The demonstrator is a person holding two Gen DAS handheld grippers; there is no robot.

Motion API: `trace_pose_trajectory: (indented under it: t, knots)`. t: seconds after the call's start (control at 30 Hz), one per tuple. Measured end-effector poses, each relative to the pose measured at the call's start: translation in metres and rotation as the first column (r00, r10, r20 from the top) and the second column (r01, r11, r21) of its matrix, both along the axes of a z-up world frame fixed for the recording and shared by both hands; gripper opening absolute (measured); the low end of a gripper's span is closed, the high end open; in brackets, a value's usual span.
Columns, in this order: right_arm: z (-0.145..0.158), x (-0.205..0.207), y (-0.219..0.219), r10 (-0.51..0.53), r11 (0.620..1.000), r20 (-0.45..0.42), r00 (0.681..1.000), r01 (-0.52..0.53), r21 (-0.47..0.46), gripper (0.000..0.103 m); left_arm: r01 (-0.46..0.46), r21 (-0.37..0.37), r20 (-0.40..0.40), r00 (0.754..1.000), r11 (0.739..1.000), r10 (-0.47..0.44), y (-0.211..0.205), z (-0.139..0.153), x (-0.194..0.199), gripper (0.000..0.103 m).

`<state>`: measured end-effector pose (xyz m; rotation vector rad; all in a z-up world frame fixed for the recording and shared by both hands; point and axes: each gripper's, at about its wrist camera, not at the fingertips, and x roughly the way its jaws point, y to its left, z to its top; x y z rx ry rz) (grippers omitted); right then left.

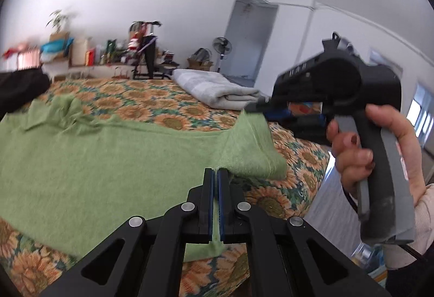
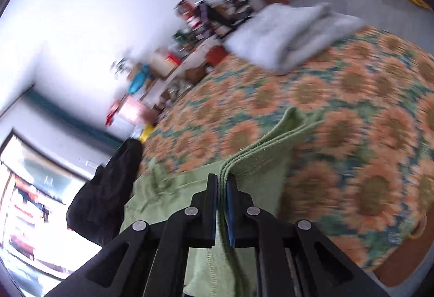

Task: Fold clothes
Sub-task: 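Lay the garment back on the bedspread and open the right gripper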

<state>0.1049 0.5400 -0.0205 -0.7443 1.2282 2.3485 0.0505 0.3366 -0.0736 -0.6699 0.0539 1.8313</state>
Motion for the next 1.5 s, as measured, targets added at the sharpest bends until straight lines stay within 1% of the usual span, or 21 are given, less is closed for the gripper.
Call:
trace_pose_trajectory:
  t: [0.17, 0.27, 0.3, 0.43, 0.5, 0.53, 0.57, 0.63, 0.73, 0.83, 0.93, 1.0, 1.07, 1.13, 1.2, 1.3, 1.33, 1.37, 1.43, 1.47, 1.5]
  knots:
    - [-0.011, -0.087, -0.049, 0.187, 0.982, 0.026, 0.982, -0.187, -0.002, 0.008, -0.165, 0.090, 0.101, 0.983, 0.982, 0.155, -0.059, 0.003, -0.037, 0.002]
    - [-0.035, -0.133, -0.080, 0.319, 0.947, 0.090, 0.944, -0.315, -0.058, 0.031, -0.281, 0.021, 0.091, 0.956, 0.959, 0.278, -0.081, -0.006, -0.061, 0.002]
    - [-0.042, -0.139, -0.083, 0.337, 0.941, 0.107, 0.935, -0.331, -0.074, 0.047, -0.316, -0.011, 0.103, 0.943, 0.949, 0.315, -0.087, -0.010, -0.069, 0.002]
    - [-0.042, -0.099, -0.061, 0.243, 0.970, 0.100, 0.965, -0.239, -0.043, 0.048, -0.437, -0.125, 0.124, 0.884, 0.891, 0.451, -0.116, -0.024, -0.098, 0.003]
    - [-0.042, -0.079, -0.050, 0.194, 0.981, 0.095, 0.976, -0.192, -0.028, 0.053, -0.469, -0.135, 0.092, 0.871, 0.873, 0.482, -0.129, -0.022, -0.105, 0.016]
    - [-0.042, -0.069, -0.045, 0.170, 0.985, 0.092, 0.981, -0.169, -0.021, 0.054, -0.482, -0.121, 0.059, 0.869, 0.868, 0.491, -0.136, -0.018, -0.106, 0.036]
    - [-0.042, -0.059, -0.039, 0.145, 0.989, 0.089, 0.985, -0.145, -0.013, 0.054, -0.484, -0.093, 0.023, 0.872, 0.870, 0.488, -0.141, -0.013, -0.104, 0.052]
    - [-0.042, -0.039, -0.028, 0.096, 0.995, 0.082, 0.992, -0.097, 0.001, 0.054, -0.462, -0.030, -0.055, 0.886, 0.886, 0.460, -0.148, -0.001, -0.097, 0.054]
    - [-0.054, -0.024, -0.019, 0.087, 0.996, 0.136, 0.987, -0.088, -0.001, 0.048, -0.299, 0.011, -0.223, 0.930, 0.954, 0.293, -0.131, 0.016, -0.074, 0.054]
    - [-0.065, -0.022, -0.025, 0.133, 0.991, 0.161, 0.978, -0.136, 0.008, 0.048, -0.145, -0.051, -0.367, 0.923, 0.988, 0.116, -0.095, 0.017, -0.051, 0.054]
    - [-0.078, -0.021, -0.034, 0.157, 0.987, 0.227, 0.961, -0.163, 0.010, 0.049, -0.189, -0.151, -0.395, 0.911, 0.970, 0.116, -0.060, 0.005, -0.051, 0.054]
    - [-0.086, -0.013, -0.043, 0.188, 0.982, 0.232, 0.954, -0.189, -0.018, 0.049, -0.241, -0.206, -0.340, 0.927, 0.948, 0.162, -0.053, -0.005, -0.064, 0.053]
    - [-0.087, 0.001, -0.059, 0.199, 0.979, 0.225, 0.954, -0.203, -0.005, 0.049, -0.247, -0.229, -0.236, 0.953, 0.941, 0.193, -0.057, -0.012, -0.082, 0.053]
    - [-0.078, 0.016, -0.084, 0.169, 0.974, 0.250, 0.953, -0.201, 0.109, 0.049, -0.239, -0.238, -0.144, 0.967, 0.941, 0.209, -0.062, -0.017, -0.098, 0.053]
    - [-0.066, 0.027, -0.115, 0.149, 0.936, 0.274, 0.950, -0.225, 0.271, 0.050, -0.237, -0.247, -0.072, 0.971, 0.939, 0.226, -0.065, -0.023, -0.111, 0.053]
    - [-0.054, 0.039, -0.153, 0.132, 0.868, 0.303, 0.944, -0.258, 0.425, 0.049, -0.258, -0.257, 0.004, 0.963, 0.931, 0.268, -0.065, -0.026, -0.128, 0.053]
    - [-0.053, 0.040, -0.161, 0.127, 0.861, 0.299, 0.946, -0.255, 0.440, 0.046, -0.275, -0.260, 0.030, 0.956, 0.926, 0.292, -0.066, -0.027, -0.134, 0.045]
    - [-0.053, 0.040, -0.169, 0.122, 0.854, 0.300, 0.946, -0.254, 0.453, 0.045, -0.294, -0.264, 0.064, 0.945, 0.919, 0.320, -0.066, -0.028, -0.142, 0.026]
    - [-0.059, 0.036, -0.180, 0.113, 0.836, 0.328, 0.938, -0.269, 0.478, 0.041, -0.338, -0.280, 0.116, 0.917, 0.899, 0.381, -0.069, -0.032, -0.154, 0.007]
    - [-0.061, 0.033, -0.185, 0.108, 0.826, 0.343, 0.933, -0.276, 0.492, 0.041, -0.349, -0.276, 0.153, 0.904, 0.895, 0.400, -0.073, -0.033, -0.160, 0.002]
    - [-0.064, 0.031, -0.189, 0.103, 0.815, 0.356, 0.929, -0.284, 0.506, 0.041, -0.360, -0.272, 0.191, 0.889, 0.892, 0.417, -0.078, -0.033, -0.166, 0.002]
